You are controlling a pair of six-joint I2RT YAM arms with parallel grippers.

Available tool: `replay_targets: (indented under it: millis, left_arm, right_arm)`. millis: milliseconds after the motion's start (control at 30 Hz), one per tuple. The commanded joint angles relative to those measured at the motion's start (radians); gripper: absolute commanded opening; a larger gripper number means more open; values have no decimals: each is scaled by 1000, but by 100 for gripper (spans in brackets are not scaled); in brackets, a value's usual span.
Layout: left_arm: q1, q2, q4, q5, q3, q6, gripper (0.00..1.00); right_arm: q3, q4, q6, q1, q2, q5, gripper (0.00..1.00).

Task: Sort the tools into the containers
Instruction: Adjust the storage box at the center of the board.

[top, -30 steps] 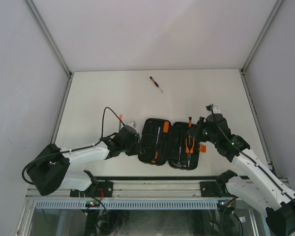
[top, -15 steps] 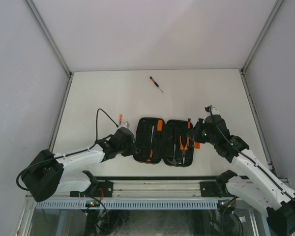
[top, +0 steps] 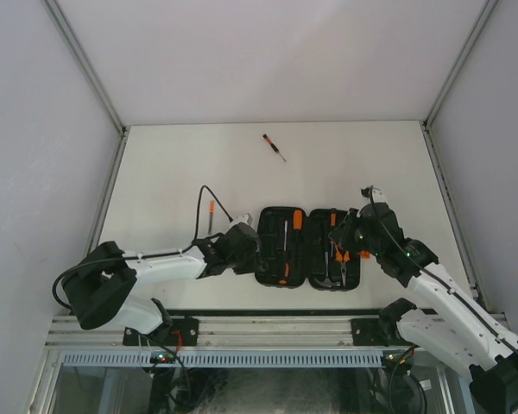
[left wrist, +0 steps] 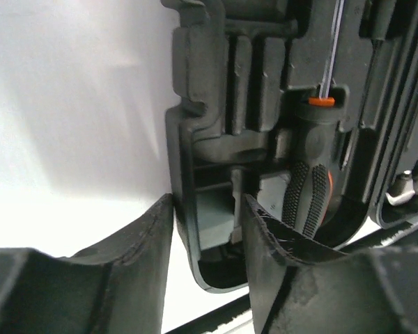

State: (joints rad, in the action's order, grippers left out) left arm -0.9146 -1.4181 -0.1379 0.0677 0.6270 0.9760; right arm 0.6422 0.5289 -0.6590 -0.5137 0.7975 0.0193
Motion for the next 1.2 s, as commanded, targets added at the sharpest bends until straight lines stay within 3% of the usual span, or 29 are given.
replay_targets:
  millis: [0,167,567,733,1167]
  left_arm:
    - [-23,11,51,-64,49,-32,51]
    - [-37,36,52,-98,50,-75,63]
    - [-123,-16,75,-141,140,-125,64]
    - [-116,29,-13,-68,154,-138,66]
    - [133,338,-244,5,135,-251,66]
  right_arm:
    - [-1,-12,-19,-8,-20,24,0]
    - [-7,-23,-29,-12,-18,19,0]
    - [-8,-10,-45,-30,-29,37,0]
    - [-9,-5,-57,-42,-30,54,0]
    - [-6,-91,-113,-159,40,94,0]
